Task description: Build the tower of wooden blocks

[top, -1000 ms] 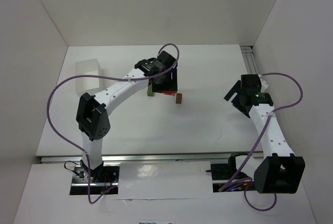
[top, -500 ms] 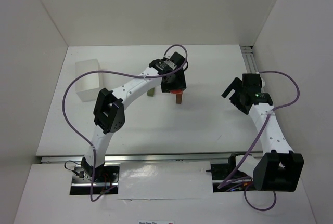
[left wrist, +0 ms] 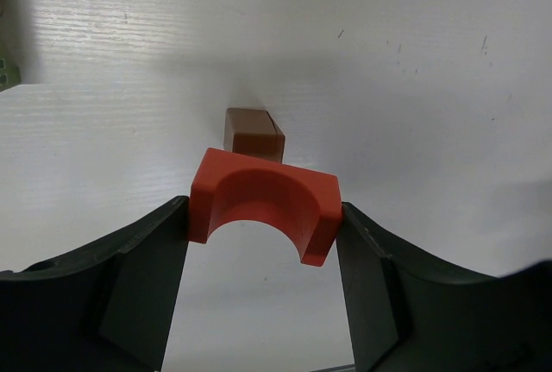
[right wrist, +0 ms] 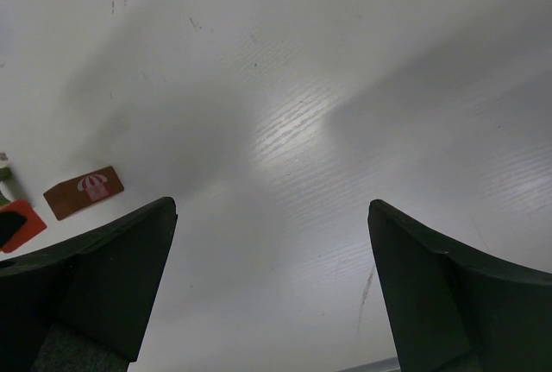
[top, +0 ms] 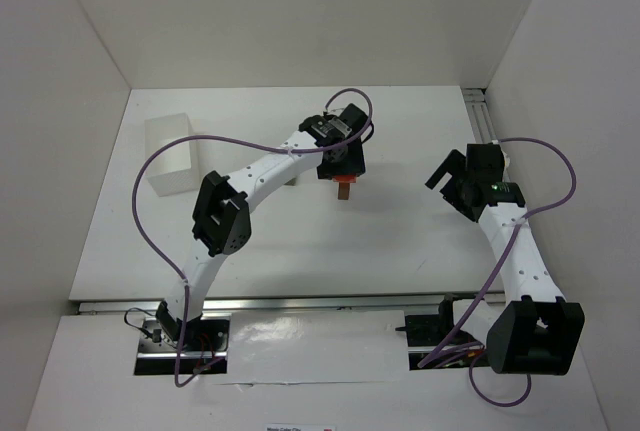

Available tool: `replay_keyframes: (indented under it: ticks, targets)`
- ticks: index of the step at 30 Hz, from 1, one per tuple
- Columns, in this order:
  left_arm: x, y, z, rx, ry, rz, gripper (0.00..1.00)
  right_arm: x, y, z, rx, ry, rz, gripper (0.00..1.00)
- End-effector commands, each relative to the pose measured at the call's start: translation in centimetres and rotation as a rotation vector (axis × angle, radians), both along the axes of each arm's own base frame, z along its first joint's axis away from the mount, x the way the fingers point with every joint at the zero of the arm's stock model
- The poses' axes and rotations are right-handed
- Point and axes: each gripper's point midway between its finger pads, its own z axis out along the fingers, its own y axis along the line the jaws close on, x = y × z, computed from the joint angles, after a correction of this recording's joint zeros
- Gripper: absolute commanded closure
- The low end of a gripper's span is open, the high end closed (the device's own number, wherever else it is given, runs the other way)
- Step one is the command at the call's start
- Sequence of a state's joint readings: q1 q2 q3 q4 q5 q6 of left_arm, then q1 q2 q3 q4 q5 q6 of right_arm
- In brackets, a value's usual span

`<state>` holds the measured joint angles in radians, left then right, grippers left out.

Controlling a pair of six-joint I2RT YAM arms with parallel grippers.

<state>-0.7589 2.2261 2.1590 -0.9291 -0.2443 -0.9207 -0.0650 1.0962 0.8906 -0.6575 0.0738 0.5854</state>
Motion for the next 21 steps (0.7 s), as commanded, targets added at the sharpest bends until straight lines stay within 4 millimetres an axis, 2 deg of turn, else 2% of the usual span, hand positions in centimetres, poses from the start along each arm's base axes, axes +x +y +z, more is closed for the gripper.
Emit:
replay_keyframes:
  ticks: [1, 9, 11, 16, 18, 21]
  targets:
    - [-0.6, -0.6, 0.4, 0.036, -0.015, -0.014, 0.84, 0.4, 0.2, 0.8, -0.003, -0.05, 0.01, 0.01]
    - [-0.5, -0.5, -1.1, 0.072, 0.004, -0.018, 0.84, 0.4, 0.6, 0.6, 0.004, -0.05, 0.025, 0.01]
    - [-0.3, -0.6, -0.8, 0.065, -0.003, -0.018, 0.84, 0.4, 0.6, 0.6, 0.004, -0.05, 0.025, 0.01]
    - [-0.3, -0.4, -1.4, 0.084, 0.005, -0.014, 0.84, 0.4, 0.8, 0.6, 0.012, -0.051, 0.032, 0.01]
    - [-0.3, -0.6, -0.6, 0.096, -0.02, -0.013, 0.84, 0.6, 0.8, 0.7, 0.011, -0.06, 0.032, 0.01]
    - [-0.4, -0.5, -1.0, 0.114, -0.009, -0.021, 0.83, 0.6, 0.8, 0.7, 0.011, -0.06, 0.032, 0.01]
